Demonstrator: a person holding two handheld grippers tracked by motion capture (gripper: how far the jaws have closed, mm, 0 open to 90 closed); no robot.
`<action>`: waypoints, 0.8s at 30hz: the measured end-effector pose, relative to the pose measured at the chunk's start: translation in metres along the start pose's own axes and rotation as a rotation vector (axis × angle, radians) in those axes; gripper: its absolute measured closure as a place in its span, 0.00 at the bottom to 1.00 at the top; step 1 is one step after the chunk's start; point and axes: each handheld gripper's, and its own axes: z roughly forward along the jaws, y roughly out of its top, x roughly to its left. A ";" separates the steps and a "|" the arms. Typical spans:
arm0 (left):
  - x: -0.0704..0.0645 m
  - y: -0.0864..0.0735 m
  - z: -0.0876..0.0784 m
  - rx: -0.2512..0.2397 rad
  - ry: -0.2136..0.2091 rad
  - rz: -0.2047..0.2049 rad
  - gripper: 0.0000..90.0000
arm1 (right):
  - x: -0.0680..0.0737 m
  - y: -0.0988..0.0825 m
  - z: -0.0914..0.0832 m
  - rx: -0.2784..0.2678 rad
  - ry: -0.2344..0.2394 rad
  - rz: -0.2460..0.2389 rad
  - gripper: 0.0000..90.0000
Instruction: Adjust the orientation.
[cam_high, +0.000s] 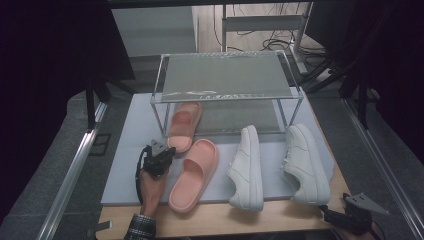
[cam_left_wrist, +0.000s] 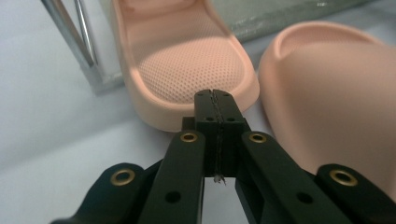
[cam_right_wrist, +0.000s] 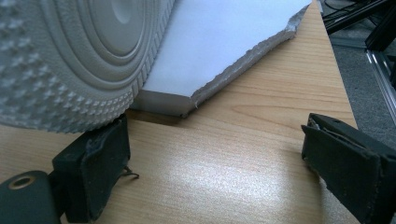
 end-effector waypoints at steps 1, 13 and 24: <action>-0.001 0.002 0.002 0.003 0.001 0.005 1.00 | 0.000 0.000 0.000 0.000 0.000 0.000 0.08; 0.000 0.015 0.022 0.020 0.010 0.006 1.00 | 0.000 0.000 0.000 -0.002 -0.001 -0.002 0.09; 0.000 0.027 0.038 0.035 0.019 0.012 1.00 | 0.000 0.000 0.000 0.001 0.000 0.000 0.09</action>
